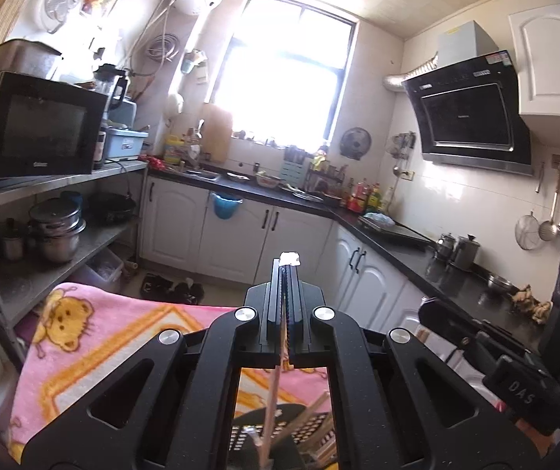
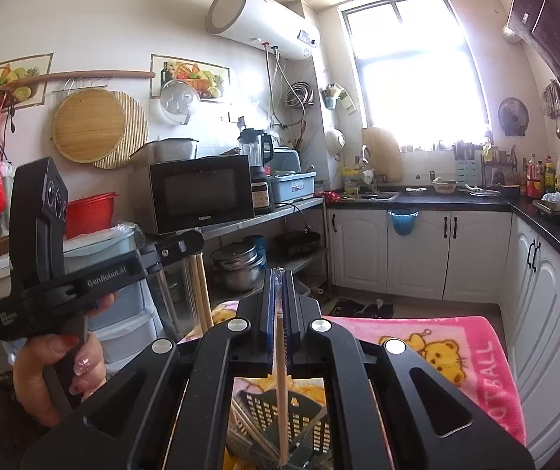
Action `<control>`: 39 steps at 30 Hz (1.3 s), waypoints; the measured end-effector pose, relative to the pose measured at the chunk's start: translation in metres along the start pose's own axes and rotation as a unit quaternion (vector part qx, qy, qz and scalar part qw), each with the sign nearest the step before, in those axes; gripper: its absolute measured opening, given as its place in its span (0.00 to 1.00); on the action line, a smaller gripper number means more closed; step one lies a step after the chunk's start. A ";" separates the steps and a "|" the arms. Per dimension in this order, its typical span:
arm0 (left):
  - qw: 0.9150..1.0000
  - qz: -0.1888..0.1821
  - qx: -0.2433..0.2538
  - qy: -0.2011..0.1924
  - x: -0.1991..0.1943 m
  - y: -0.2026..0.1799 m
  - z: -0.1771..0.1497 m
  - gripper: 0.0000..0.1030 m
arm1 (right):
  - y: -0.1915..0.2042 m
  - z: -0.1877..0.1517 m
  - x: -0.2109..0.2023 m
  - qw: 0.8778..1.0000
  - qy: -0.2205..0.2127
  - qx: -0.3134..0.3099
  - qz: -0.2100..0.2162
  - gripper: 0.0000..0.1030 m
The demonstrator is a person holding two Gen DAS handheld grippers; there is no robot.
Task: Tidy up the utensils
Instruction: 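Raise the chopsticks over the basket with both tools, then lower the chopsticks into the basket and open both tools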
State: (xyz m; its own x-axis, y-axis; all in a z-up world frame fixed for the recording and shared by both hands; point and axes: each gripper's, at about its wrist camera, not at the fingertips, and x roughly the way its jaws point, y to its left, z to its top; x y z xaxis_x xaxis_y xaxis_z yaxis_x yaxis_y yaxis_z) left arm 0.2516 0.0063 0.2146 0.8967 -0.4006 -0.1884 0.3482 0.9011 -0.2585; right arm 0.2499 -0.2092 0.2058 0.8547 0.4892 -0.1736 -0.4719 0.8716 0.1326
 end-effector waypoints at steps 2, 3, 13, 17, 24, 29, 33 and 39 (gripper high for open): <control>1.000 0.012 0.002 -0.002 0.004 0.004 -0.003 0.00 | -0.001 -0.004 0.005 1.000 -0.001 0.001 -0.001 0.04; 1.000 0.016 0.002 -0.005 0.006 0.006 -0.005 0.00 | -0.001 -0.006 0.008 1.000 -0.002 0.003 0.002 0.04; 1.000 0.026 0.010 -0.005 0.020 0.012 -0.030 0.00 | -0.006 -0.031 0.030 1.000 0.008 0.002 0.001 0.04; 1.000 0.022 0.012 0.000 0.024 0.012 -0.038 0.00 | -0.006 -0.039 0.035 1.000 0.015 -0.002 -0.004 0.04; 1.000 0.022 0.013 0.017 0.029 0.013 -0.054 0.00 | -0.007 -0.052 0.037 1.000 0.025 0.001 -0.009 0.04; 0.999 0.020 0.010 0.037 0.035 0.016 -0.070 0.00 | -0.006 -0.062 0.037 0.999 0.036 -0.001 -0.016 0.04; 0.998 0.022 0.006 0.054 0.039 0.018 -0.082 0.00 | -0.007 -0.068 0.036 0.999 0.045 -0.003 -0.022 0.05; 0.997 0.025 0.003 0.076 0.041 0.021 -0.094 0.00 | -0.009 -0.079 0.033 0.998 0.057 -0.002 -0.035 0.07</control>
State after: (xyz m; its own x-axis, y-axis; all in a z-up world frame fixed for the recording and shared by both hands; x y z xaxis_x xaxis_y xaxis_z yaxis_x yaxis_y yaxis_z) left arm 0.2701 -0.0072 0.1129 0.8615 -0.3752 -0.3422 0.3065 0.9215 -0.2387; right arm 0.2655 -0.1988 0.1218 0.8554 0.4274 -0.2925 -0.4132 0.9037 0.1122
